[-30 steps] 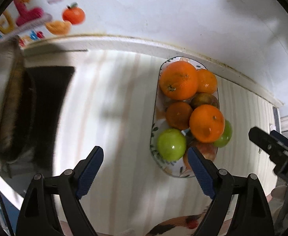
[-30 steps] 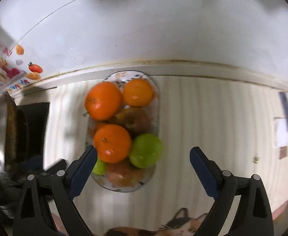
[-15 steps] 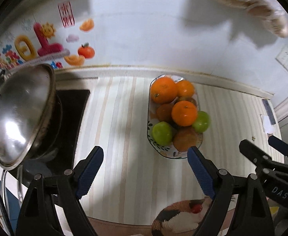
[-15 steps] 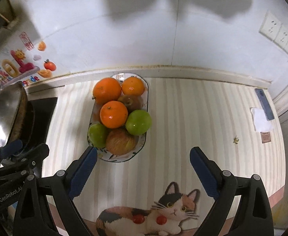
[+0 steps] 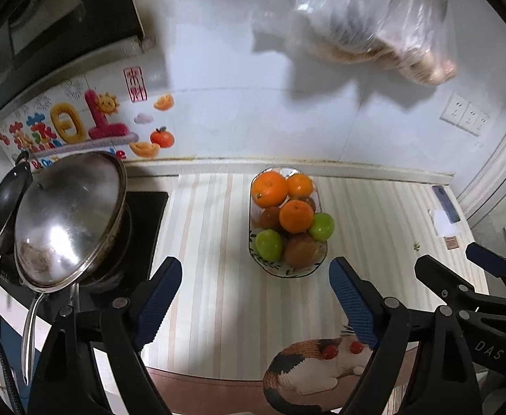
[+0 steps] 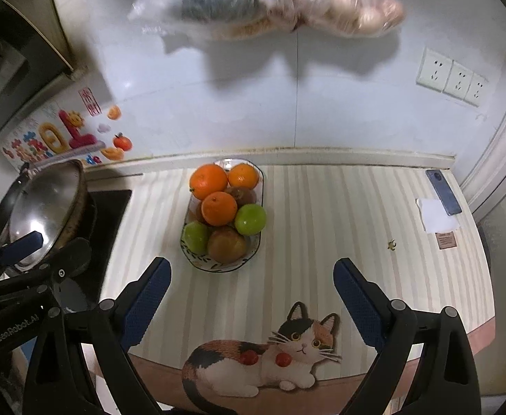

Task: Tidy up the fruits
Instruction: 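Lift both open tools away from the plate toward the cat mat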

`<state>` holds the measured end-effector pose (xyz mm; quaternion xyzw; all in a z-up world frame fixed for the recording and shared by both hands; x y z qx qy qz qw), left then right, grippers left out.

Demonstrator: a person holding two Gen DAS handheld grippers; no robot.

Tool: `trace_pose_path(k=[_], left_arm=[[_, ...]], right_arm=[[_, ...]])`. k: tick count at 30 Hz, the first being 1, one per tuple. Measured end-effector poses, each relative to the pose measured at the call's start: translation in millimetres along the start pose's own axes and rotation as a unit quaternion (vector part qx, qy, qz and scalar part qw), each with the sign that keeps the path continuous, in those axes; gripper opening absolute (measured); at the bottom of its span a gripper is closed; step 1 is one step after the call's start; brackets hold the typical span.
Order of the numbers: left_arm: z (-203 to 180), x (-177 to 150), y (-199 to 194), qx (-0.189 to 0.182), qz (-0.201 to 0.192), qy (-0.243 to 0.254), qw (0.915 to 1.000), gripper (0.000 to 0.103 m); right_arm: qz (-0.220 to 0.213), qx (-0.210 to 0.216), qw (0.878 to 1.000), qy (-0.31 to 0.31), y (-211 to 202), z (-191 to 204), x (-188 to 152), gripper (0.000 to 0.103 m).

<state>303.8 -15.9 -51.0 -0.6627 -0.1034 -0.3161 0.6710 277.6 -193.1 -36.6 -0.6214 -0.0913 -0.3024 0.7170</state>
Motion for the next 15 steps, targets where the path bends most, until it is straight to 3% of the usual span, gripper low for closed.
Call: trace_pose_path(k=[6, 13, 15], left_arm=[[-2, -4, -23, -0.006, -0.015, 0.0, 0.9999, 0.087], [0, -8, -23, -0.017, -0.014, -0.015, 0.9996, 0.088], [-3, -11, -14, -0.017, -0.004, -0.011, 0.9998, 0.1]], right_arm=[[-0.024, 0.007, 1.0, -0.004, -31, 5, -2, 0.097], [-0.014, 0.018, 1.0, 0.018, -36, -3, -8, 0.097], [0.006, 0.017, 0.999, 0.035, -23, -16, -12, 0.098]])
Point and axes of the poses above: each gripper's, at about its wrist camera, not at the fingertips, and y roughly the way its jaws point, z to its left, x to its top, the point moved 7 cm from there along y, roughly the way its jaws point, and after that the axes turned 14 degrees about y, right-handed, at the moved point
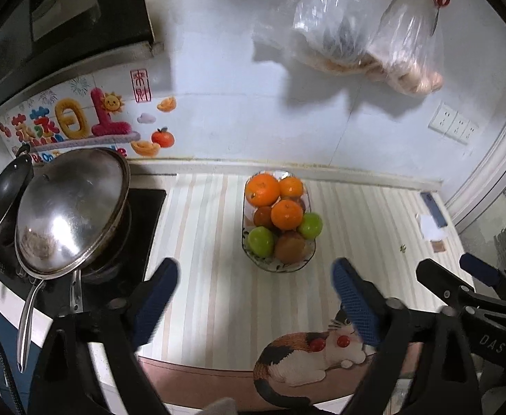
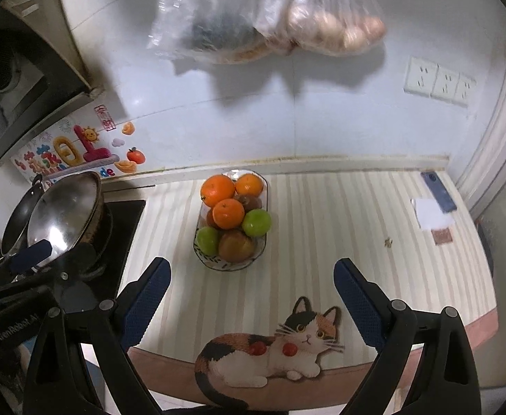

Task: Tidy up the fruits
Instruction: 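Lift both open tools away from the plate toward the cat mat, then grasp a red cherry tomato with each tool from the cat mat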

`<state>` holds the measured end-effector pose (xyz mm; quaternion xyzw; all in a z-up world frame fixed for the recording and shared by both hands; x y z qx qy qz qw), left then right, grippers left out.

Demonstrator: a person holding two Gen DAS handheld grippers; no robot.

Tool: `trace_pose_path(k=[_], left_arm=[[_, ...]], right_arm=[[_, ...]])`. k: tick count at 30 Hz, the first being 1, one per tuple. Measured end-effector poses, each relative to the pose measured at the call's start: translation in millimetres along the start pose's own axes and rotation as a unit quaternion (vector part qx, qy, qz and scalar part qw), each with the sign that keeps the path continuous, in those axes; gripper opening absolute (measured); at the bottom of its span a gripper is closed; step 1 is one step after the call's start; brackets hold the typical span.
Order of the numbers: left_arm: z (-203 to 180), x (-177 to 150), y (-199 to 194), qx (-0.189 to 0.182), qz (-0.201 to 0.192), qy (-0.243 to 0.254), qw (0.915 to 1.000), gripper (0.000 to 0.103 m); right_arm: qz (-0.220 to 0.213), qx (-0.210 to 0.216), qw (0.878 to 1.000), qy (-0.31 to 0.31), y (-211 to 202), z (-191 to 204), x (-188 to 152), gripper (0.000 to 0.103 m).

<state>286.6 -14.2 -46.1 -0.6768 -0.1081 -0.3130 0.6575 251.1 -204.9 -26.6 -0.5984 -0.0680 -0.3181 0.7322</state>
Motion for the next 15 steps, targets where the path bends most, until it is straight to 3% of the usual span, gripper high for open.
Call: trace_pose_path(k=[5, 9, 11, 14, 15], left_arm=[[-17, -22, 45, -0.006, 0.06, 0.024, 0.9979, 0.101], [-40, -52, 99, -0.02, 0.135, 0.049, 0.9895, 0.101], [-50, -70, 122, -0.021, 0.168, 0.058, 0.9839, 0.101], [-65, -100, 153, -0.037, 0.219, 0.066, 0.9728, 0.101], [-69, -109, 161, -0.044, 0.232, 0.066, 0.9695, 0.101]], right_arm=[[0.073, -0.016, 0.996, 0.041, 54, -45, -26, 0.098], [0.13, -0.031, 0.989, 0.066, 98, -78, -58, 0.095], [0.16, -0.03, 0.983, 0.081, 122, -94, -77, 0.077], [0.199, -0.028, 0.974, 0.108, 154, -116, -104, 0.058], [0.207, -0.027, 0.971, 0.114, 160, -121, -110, 0.057]])
Point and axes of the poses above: each gripper's, at about its wrist camera, not at the fingertips, and y roughly the way its jaws point, z to its left, x to its top, the point moved 7 cm from there along y, roughly the way its jaws point, and after that the axes turned 14 degrees about y, right-handed, at the moved point
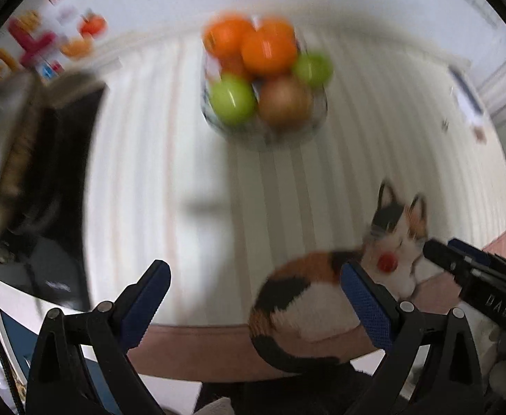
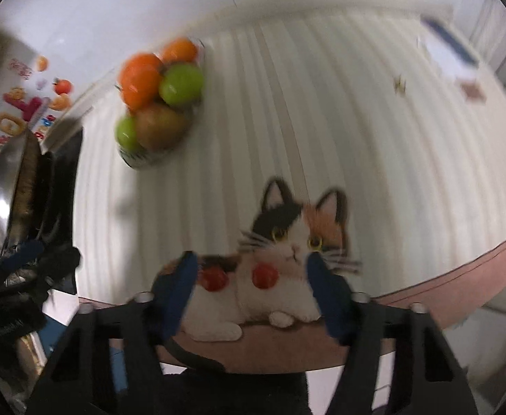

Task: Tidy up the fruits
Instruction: 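Grasp a red cherry tomato with each tool from the cat mat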

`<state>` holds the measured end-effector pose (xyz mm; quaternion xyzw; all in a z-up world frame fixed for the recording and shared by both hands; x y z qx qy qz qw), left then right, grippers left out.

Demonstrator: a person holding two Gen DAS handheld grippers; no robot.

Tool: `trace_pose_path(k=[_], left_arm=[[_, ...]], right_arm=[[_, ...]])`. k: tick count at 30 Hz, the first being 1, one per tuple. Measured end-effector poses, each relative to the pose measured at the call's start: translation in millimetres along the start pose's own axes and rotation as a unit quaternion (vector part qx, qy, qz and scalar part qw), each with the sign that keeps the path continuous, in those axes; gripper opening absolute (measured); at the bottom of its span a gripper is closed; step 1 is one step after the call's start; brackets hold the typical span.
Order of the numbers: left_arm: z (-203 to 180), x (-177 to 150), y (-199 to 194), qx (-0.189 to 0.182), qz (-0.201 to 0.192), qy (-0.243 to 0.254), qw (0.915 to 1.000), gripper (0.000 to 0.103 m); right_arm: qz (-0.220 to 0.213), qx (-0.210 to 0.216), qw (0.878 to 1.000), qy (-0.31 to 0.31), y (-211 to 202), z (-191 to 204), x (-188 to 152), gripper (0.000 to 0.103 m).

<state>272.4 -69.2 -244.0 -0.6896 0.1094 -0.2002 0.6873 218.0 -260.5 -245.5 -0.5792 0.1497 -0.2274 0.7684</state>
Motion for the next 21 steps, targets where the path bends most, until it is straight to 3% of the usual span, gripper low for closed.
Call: trace_pose_path(k=[6, 12, 16, 21], left_arm=[[-19, -15, 45, -0.016, 0.055, 0.011, 0.9983, 0.101], [-34, -14, 50, -0.019, 0.057, 0.023, 0.9979, 0.101], [-39, -16, 51, -0.022, 0.06, 0.022, 0.9977, 0.101], [-54, -14, 57, -0.044, 0.062, 0.029, 0.9967, 0.101]], right_arm=[[0.035, 0.011, 0.999, 0.027, 39, -21, -11, 0.049], [0.054, 0.014, 0.998, 0.026, 66, -20, -16, 0.044], [0.063, 0.015, 0.998, 0.014, 83, -13, -19, 0.028], [0.043, 0.025, 0.998, 0.035, 72, -24, -14, 0.028]])
Point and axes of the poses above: each gripper's, at about its wrist camera, not at the fingertips, and y roughly the way its jaws point, z to its left, x to its top, the point moved 7 cm from there along y, roughly the way its jaws point, and after that the axes turned 14 degrees about y, right-handed, at the moved point
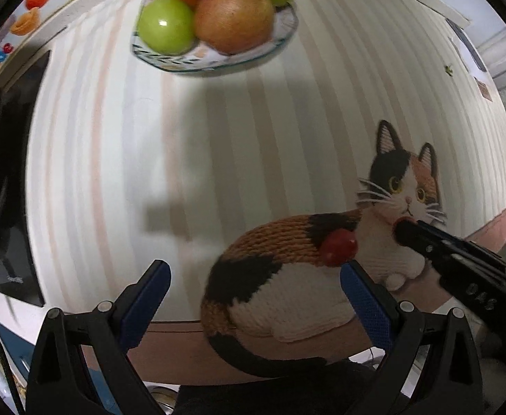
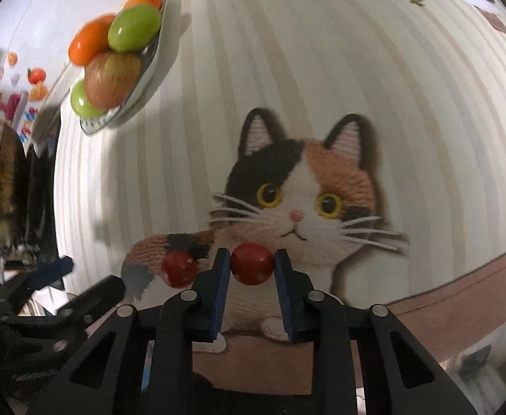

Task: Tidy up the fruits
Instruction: 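Grasp a red cherry tomato with each tool from the cat mat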

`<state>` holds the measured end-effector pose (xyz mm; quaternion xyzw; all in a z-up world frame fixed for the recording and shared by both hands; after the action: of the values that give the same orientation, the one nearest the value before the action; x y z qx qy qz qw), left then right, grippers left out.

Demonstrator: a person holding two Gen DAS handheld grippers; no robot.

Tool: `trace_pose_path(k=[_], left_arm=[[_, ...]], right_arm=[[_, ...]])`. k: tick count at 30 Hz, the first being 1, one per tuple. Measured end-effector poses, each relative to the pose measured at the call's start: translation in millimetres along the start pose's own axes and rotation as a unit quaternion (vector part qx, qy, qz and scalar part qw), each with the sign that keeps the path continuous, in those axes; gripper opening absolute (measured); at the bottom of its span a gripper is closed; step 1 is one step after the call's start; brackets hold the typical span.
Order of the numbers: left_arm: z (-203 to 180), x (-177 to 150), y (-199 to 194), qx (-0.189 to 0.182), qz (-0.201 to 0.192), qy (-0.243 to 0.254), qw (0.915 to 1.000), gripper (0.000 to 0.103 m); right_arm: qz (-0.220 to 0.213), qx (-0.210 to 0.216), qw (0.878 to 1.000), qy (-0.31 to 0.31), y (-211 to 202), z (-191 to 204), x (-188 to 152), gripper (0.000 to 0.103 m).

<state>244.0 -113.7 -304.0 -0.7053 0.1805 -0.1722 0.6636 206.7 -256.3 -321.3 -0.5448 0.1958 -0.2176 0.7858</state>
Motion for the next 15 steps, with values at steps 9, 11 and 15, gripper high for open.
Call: trace_pose_path(k=[9, 11, 15], left_arm=[[-48, 20, 11, -0.019, -0.012, 0.065, 0.9976, 0.076], [-59, 24, 16, -0.018, -0.012, 0.082, 0.9964, 0.061], [-73, 25, 33, -0.018, 0.001, 0.102, 0.9946, 0.027]], right_arm=[[-0.02, -0.018, 0.999, 0.026, -24, -27, 12, 0.028], [-0.021, -0.02, 0.999, 0.028, -25, -29, 14, 0.028], [-0.022, -0.021, 0.999, 0.029, -27, -31, 17, 0.028]])
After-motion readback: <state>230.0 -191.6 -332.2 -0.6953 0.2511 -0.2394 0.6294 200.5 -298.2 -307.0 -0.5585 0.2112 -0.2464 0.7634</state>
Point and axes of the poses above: each gripper's, at about its wrist camera, not at the fingertips, and y roughly the way its jaws point, z to its left, x to its top, the point moved 7 cm from there along y, roughly the way its jaws point, and after that the axes turned 14 degrees about y, right-handed, at the moved point
